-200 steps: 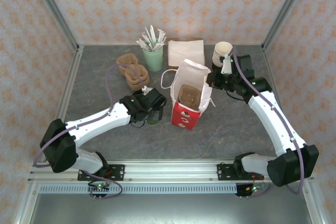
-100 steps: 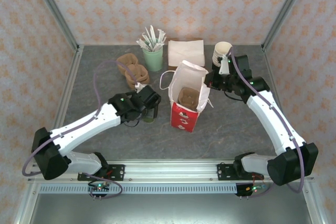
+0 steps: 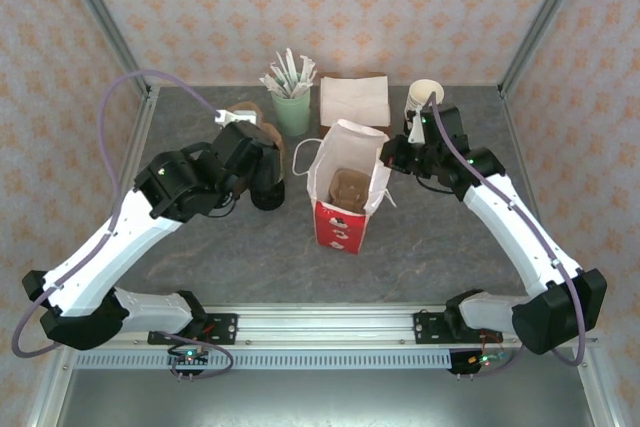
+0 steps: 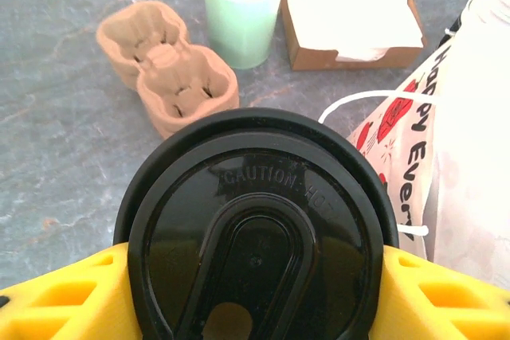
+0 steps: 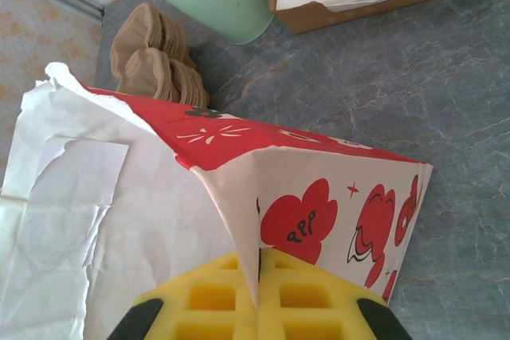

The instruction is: Pack the takeout coffee

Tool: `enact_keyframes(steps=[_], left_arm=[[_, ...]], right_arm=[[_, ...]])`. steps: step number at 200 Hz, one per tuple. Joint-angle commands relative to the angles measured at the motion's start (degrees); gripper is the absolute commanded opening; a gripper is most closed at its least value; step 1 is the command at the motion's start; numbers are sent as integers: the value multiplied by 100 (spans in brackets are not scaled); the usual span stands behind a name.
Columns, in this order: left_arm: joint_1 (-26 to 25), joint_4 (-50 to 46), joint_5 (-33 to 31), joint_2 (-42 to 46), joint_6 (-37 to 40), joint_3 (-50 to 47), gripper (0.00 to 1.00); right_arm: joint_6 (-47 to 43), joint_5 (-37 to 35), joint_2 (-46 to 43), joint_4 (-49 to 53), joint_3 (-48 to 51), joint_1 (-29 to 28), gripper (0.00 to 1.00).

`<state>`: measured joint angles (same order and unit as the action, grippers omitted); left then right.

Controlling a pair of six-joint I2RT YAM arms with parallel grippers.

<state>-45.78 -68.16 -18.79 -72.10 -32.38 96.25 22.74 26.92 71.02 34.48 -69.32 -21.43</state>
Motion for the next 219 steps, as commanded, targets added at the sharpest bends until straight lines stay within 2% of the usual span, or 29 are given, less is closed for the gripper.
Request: enact_keyframes(steps=[1,65,131,166,196,219], left_arm=[[-55,-545,-367,-177,144,634,58],[-167,-741,-297,-742,564,2126,57],[-926,-552,-243,-1614,786,3385,58],[-1230,-277,-25,-1895,606,3110,58],[-1261,223,247,-1780,402,2164,58],[-1258,517,343,-1719,360,1611,58]], right_arm=[[331,-461,-77,-231,14,-133,0],[709,-862,-11,-538,96,-448,0],[867,-975,43,-674,7,-893,0],[1021,-824,-27,-767,91,-946,0],[1079,-770,-213,-848,254,-955,0],[982,-425,-284,-949,370,-952,0]])
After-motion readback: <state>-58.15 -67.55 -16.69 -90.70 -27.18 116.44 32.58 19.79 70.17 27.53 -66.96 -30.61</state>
